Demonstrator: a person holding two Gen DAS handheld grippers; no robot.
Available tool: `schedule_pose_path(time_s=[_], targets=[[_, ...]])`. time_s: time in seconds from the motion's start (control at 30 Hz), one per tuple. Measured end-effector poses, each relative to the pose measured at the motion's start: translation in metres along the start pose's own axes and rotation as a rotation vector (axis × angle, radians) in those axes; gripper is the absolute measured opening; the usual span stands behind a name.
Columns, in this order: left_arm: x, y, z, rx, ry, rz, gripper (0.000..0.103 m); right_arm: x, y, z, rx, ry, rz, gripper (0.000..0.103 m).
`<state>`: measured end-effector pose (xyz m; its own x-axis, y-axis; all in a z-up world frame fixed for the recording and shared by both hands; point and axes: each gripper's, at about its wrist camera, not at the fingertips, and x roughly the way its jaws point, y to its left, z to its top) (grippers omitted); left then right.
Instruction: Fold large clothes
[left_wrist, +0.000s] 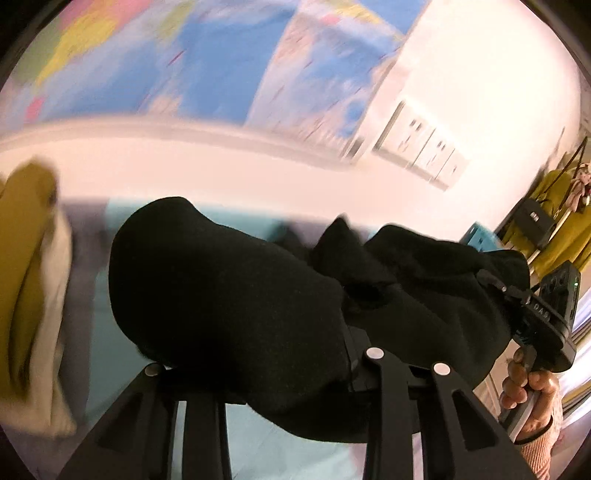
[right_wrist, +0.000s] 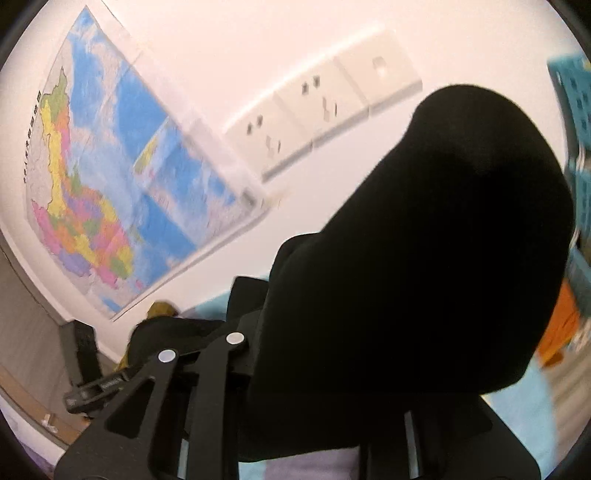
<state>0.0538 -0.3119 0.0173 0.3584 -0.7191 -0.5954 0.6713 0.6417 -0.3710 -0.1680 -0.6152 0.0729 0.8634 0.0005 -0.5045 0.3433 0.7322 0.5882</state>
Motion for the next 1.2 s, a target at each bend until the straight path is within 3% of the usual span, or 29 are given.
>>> schedule_pose_path(time_s=[0.13, 0.3, 0.37, 0.43, 0.5, 0.53, 0.6, 0.7, 0.8, 0.83, 0.97, 1.07, 1.2], targets=[[0.014, -0.034, 0.04, 0.029, -0.075, -0.047, 0.031, -0.012, -0.023, 0.048, -0.005, -0.093, 0.008, 0.022], [0.041, -0.067, 0.06, 0.037, -0.134, -0.12, 0.031, -0.025, -0.068, 0.069, 0.01, -0.213, 0.037, 0.022], [0.066, -0.075, 0.045, 0.083, -0.137, -0.113, 0.034, -0.018, -0.101, 0.066, 0.043, -0.193, 0.022, 0.023], [0.11, -0.07, 0.022, 0.085, -0.012, -0.087, 0.034, -0.001, -0.133, 0.05, 0.117, -0.118, -0.012, 0.023], [0.156, -0.054, -0.011, 0.033, 0.174, -0.075, 0.032, 0.014, -0.167, 0.024, 0.188, -0.012, -0.054, 0.024], [0.162, -0.05, -0.021, 0.031, 0.188, -0.07, 0.033, 0.022, -0.184, 0.007, 0.228, 0.053, -0.085, 0.026], [0.152, -0.056, -0.032, 0.11, 0.127, -0.064, 0.036, 0.026, -0.203, -0.014, 0.292, 0.098, -0.08, 0.03], [0.153, -0.054, -0.024, 0.053, 0.182, -0.089, 0.041, 0.02, -0.217, -0.021, 0.367, 0.076, -0.024, 0.035], [0.155, -0.04, -0.019, -0.014, 0.207, -0.13, 0.045, 0.03, -0.209, -0.019, 0.376, 0.09, -0.045, 0.05], [0.156, -0.036, -0.019, -0.027, 0.212, -0.141, 0.045, 0.033, -0.209, -0.021, 0.386, 0.101, -0.061, 0.051], [0.149, -0.035, -0.029, -0.008, 0.205, -0.128, 0.05, 0.028, -0.213, -0.03, 0.432, 0.11, -0.067, 0.06], [0.141, -0.034, -0.029, -0.006, 0.208, -0.128, 0.055, 0.015, -0.217, -0.035, 0.487, 0.105, -0.012, 0.072], [0.121, -0.029, -0.03, 0.008, 0.179, -0.122, 0.059, 0.001, -0.213, -0.04, 0.465, 0.115, -0.011, 0.073]])
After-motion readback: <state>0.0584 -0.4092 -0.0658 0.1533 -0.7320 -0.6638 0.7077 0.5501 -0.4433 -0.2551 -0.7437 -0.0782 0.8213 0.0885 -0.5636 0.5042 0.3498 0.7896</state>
